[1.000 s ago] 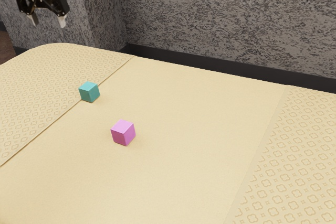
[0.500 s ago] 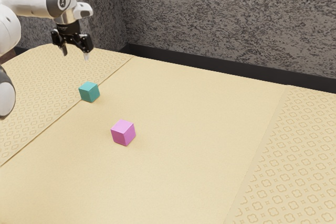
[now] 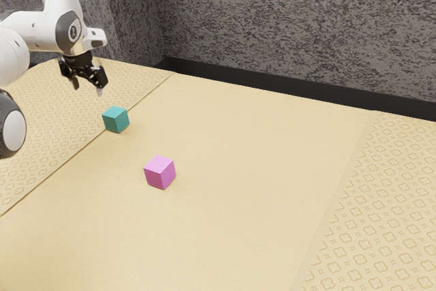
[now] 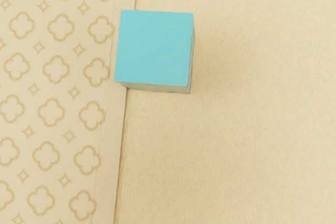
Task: Pick up the blue block with one arm, and put the blue block on the pink block with one arm
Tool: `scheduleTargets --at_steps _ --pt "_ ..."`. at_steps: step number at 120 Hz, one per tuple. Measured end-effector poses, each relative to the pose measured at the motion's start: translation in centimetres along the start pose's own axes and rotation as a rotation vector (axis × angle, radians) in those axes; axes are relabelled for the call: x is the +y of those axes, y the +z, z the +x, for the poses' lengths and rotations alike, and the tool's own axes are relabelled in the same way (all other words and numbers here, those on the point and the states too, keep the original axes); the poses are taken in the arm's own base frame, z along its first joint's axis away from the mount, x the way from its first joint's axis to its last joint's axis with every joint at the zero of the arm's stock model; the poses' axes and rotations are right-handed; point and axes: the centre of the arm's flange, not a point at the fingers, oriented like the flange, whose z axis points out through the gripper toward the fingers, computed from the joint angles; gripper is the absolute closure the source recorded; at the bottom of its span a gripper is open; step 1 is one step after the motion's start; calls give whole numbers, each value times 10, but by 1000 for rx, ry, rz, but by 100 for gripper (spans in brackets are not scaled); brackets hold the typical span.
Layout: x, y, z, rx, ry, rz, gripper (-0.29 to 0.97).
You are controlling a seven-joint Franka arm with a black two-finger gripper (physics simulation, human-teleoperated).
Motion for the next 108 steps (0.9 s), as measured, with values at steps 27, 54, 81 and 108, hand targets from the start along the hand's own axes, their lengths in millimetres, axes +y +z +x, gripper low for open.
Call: scheduleTargets --at_steps 27,54,81,108 --pt "-8 46 12 13 28 -17 0" --pt "-20 93 39 75 45 -24 0" --pt "-30 114 43 102 50 -39 0" --pt "-30 124 48 136 61 -61 0"
